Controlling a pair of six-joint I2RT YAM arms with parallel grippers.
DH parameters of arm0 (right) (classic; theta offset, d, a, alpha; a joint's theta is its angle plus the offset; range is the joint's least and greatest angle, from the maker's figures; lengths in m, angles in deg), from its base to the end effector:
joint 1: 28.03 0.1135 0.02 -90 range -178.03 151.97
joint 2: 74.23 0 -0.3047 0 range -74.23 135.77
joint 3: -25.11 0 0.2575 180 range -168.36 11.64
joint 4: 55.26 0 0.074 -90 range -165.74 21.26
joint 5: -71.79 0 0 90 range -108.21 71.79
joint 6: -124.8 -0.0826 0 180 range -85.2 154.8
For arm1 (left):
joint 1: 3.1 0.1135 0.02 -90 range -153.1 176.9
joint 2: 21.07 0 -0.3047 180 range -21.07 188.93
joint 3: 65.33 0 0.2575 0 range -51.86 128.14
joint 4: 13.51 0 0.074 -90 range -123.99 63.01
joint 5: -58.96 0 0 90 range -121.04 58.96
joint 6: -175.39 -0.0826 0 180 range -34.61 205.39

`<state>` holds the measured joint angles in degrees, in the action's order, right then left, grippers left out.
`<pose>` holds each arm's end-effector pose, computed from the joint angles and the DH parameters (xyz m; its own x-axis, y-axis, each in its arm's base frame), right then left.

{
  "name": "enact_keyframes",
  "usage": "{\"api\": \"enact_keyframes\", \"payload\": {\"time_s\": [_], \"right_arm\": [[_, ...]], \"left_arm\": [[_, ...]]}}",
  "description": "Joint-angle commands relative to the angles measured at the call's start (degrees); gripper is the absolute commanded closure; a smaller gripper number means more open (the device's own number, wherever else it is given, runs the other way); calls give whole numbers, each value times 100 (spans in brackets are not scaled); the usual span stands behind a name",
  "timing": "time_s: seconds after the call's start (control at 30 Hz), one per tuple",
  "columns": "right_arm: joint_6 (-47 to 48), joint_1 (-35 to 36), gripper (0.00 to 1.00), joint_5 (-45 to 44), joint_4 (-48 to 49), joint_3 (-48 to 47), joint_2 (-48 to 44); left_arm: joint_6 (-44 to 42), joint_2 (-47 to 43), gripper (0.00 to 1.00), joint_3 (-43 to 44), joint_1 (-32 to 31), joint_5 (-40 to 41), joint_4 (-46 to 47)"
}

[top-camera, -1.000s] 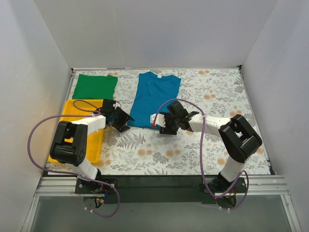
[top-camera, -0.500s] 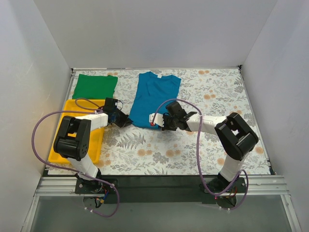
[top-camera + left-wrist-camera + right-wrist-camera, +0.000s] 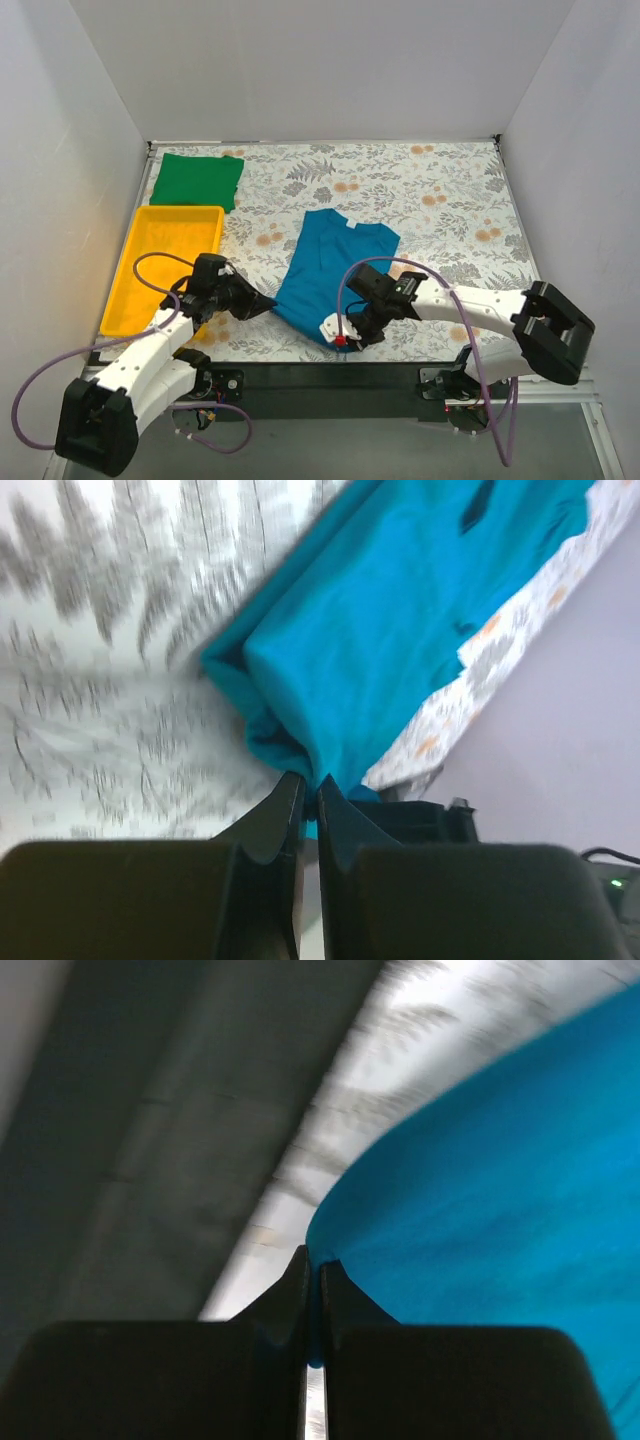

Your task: Fold and stack the t-shirts

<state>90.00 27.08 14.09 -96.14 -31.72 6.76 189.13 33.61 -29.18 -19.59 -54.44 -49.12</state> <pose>0.1170 0.2450 0.1787 0.3793 -0.6695 -0.6386 -0.8951 -0.4403 -0.0700 0.1592 -0.0813 0.1589 -0.2852 -0.8453 0.4518 -0.8697 0.0301 -0.4926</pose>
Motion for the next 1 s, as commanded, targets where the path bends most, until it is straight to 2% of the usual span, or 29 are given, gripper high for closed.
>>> {"api": "enact_keyframes", "payload": {"time_s": [0.0,0.13,0.23,0.43,0.6,0.77,0.83,0.97], "right_arm": [[-193,448,99,550,-679,310,-671],[-176,334,99,-21,-977,12,-936],[-185,-51,99,-223,-1250,-471,-971],[-176,-1352,99,-285,-1303,-1096,-1173],[-386,-2388,99,-487,-962,-1622,-893],[-738,-2953,99,-663,-460,-1790,-418],[-923,-3182,99,-619,-328,-1843,-304],[-1239,-3445,99,-821,181,-1817,-172]], "left_arm": [[348,-729,100,-70,-205,-253,-1099],[454,-1222,100,105,-267,-122,-1408],[270,-942,100,623,-267,116,-1277],[-134,577,100,1861,-267,-42,76],[-643,2378,100,3030,-276,-418,1008],[-698,4301,100,4208,-302,-947,1904],[-654,4717,100,4507,-319,-1184,2177],[-636,5500,100,5262,-416,-1167,2512]]}}
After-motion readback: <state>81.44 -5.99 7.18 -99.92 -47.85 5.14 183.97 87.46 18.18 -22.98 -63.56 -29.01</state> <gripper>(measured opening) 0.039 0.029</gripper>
